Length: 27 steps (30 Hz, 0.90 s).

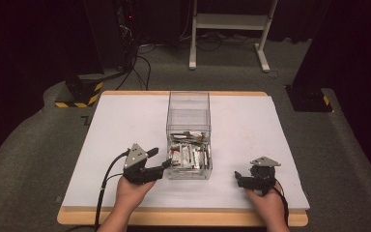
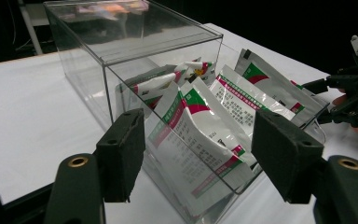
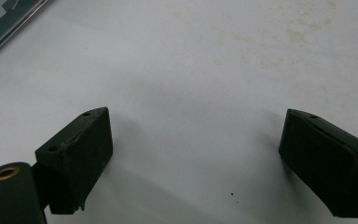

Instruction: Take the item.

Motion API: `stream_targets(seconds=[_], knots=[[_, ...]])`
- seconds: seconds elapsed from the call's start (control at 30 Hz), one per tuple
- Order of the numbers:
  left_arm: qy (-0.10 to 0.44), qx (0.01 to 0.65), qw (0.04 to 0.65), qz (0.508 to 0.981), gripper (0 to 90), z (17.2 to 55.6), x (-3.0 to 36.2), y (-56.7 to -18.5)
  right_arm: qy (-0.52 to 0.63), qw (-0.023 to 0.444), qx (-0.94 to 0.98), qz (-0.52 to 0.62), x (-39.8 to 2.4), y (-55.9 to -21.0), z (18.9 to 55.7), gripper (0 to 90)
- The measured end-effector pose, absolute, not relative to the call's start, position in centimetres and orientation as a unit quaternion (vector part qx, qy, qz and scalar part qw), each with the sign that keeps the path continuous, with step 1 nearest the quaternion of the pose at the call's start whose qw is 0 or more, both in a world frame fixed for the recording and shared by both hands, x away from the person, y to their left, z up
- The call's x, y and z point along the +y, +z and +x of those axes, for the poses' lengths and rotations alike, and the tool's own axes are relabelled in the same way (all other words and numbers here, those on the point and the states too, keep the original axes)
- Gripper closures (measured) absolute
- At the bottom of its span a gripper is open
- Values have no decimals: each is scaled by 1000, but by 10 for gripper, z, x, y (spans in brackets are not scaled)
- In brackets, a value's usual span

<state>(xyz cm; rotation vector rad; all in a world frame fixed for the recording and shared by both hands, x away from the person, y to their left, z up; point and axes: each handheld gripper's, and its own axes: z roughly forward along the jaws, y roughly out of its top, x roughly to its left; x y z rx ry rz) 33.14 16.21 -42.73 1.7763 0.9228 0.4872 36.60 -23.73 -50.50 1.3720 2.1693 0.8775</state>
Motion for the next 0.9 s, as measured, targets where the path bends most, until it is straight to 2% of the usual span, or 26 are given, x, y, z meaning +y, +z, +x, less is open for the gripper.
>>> stream_targets(seconds=[0.57, 0.9], knots=[[206, 385, 500, 748, 423, 346, 146, -426, 316, 212, 782, 494, -237, -505, 366, 94], [219, 385, 482, 756, 493, 352, 137, -424, 316, 212, 782, 494, -237, -505, 366, 94]])
